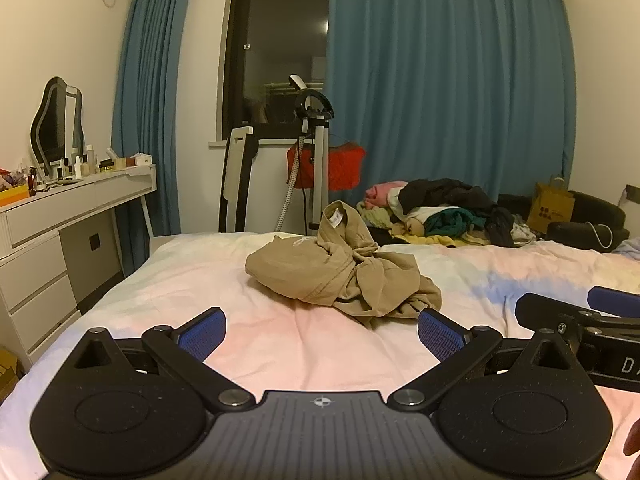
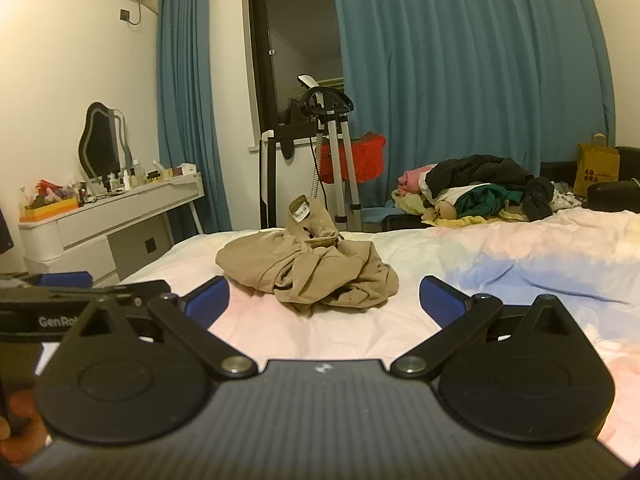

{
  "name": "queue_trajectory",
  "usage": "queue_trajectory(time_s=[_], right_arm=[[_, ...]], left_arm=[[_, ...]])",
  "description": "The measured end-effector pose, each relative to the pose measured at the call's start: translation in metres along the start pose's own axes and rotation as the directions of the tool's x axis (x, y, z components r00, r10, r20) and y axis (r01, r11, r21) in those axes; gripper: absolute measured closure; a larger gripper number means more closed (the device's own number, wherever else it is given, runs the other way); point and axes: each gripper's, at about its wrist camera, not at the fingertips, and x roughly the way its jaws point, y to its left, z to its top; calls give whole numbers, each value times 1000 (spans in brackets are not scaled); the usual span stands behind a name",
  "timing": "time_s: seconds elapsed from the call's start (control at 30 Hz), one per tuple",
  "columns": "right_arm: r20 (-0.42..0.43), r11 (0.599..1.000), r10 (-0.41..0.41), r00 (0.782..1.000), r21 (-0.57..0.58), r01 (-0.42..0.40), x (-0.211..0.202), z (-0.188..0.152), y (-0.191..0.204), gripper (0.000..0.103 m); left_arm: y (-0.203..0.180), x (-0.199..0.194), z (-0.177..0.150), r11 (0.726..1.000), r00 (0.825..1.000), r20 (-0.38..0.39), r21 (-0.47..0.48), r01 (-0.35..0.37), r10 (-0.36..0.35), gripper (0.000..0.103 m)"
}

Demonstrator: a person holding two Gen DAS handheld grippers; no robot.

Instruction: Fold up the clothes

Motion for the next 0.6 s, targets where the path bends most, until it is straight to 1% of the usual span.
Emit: queue_trajectory(time_s=[0.17,0.27,0.4,0.6], right_arm=[[14,1000,-12,1000,-16,12,-2,-1,4,0],[41,1000,-10,999,-9,10,-14,-4,6,0],[3,1000,-8,1000,5,8,0,-1,2,0],[1,1000,-5,1000,20,5,-1,-1,-2,0]], left_arm=[[1,1,-7,1000,1000,7,1,-3,3,0],[-5,4,-11,1000,1000,17,18,-3,3,0],[-7,-4,-5,1000,1000,12,31,1,-1,0],[-5,-1,-5,1000,1000,8,21,5,-5,0]])
